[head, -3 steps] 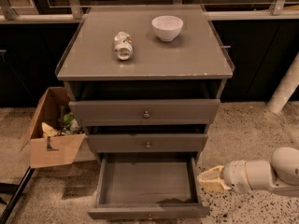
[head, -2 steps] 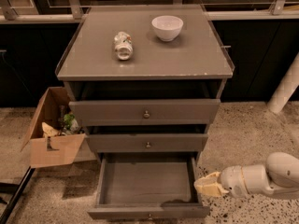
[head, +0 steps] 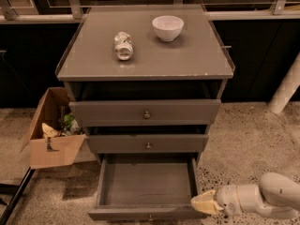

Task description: Close bottom drawer

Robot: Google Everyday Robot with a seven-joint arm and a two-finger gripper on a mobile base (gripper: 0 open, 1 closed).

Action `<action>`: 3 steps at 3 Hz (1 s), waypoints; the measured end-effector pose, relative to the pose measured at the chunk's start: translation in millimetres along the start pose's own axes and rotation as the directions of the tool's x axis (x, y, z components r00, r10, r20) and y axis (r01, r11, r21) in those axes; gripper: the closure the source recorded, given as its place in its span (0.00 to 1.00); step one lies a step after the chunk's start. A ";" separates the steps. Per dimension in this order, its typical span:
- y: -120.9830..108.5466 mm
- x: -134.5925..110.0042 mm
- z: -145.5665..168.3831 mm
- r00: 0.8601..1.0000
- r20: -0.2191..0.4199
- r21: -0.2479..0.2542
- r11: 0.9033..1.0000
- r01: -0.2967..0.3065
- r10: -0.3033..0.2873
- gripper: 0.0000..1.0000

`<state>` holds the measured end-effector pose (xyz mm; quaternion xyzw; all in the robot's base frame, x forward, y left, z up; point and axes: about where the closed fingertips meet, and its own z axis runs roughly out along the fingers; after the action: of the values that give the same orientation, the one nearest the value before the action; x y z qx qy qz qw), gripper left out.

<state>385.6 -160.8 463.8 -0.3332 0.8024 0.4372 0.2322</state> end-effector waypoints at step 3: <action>-9.4 42.2 28.0 0.998 0.002 0.098 0.993 -0.064 0.064 1.00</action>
Offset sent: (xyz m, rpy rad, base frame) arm -0.0153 0.0055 -0.0272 -0.0372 0.0310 -0.0408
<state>366.5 -154.5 416.4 -0.2959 0.8334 0.4042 0.2337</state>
